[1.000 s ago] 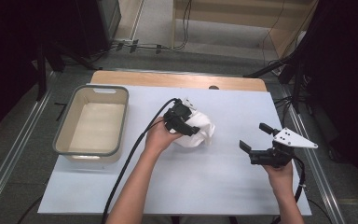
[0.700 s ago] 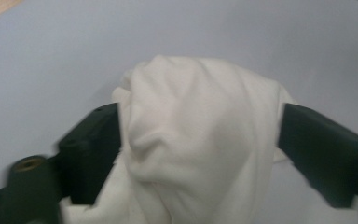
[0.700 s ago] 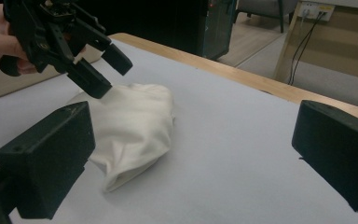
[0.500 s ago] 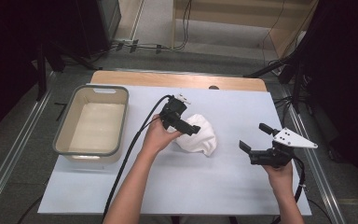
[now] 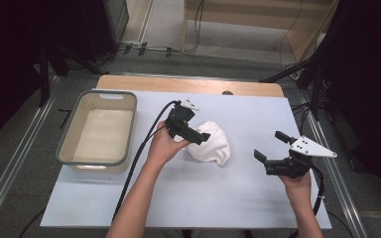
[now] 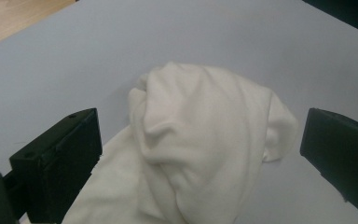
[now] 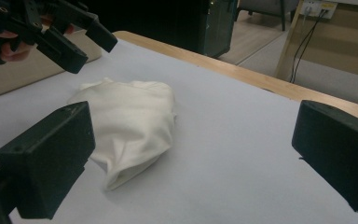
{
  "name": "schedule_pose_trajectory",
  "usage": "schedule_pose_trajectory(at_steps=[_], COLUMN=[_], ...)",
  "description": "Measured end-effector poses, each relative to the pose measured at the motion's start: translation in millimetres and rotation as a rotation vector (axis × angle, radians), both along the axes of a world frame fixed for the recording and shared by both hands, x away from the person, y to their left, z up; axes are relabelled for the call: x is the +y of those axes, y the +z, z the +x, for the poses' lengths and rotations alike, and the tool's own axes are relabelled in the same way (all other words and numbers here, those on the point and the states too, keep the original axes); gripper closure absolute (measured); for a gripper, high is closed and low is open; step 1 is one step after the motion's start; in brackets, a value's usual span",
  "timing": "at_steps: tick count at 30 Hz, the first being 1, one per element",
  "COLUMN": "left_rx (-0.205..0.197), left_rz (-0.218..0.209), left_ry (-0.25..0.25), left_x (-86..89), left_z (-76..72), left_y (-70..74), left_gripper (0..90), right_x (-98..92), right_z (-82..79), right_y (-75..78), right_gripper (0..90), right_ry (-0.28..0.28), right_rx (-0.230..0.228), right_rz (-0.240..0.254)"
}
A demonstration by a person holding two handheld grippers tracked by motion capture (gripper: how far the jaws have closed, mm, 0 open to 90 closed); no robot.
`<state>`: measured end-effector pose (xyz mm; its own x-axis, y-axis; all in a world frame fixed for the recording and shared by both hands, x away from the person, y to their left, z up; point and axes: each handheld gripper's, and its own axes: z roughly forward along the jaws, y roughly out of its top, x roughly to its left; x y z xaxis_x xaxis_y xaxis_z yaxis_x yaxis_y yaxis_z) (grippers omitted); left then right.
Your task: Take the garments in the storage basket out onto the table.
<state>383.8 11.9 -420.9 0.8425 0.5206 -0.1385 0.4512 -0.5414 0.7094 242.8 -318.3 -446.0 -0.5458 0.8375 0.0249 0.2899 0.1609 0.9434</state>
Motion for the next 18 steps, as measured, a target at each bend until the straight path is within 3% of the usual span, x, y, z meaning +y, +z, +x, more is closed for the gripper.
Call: schedule_pose_trajectory(at_steps=[18], left_rx=[-0.074], left_rz=[-0.044], left_ry=[0.001], left_x=[14.4], left_z=[-15.5], left_y=[21.5], left_gripper=[0.0], right_x=[0.7], right_z=[0.0], right_y=[0.0], right_gripper=[0.0], right_ry=[0.002], right_rx=[-0.001], right_rz=[0.001])
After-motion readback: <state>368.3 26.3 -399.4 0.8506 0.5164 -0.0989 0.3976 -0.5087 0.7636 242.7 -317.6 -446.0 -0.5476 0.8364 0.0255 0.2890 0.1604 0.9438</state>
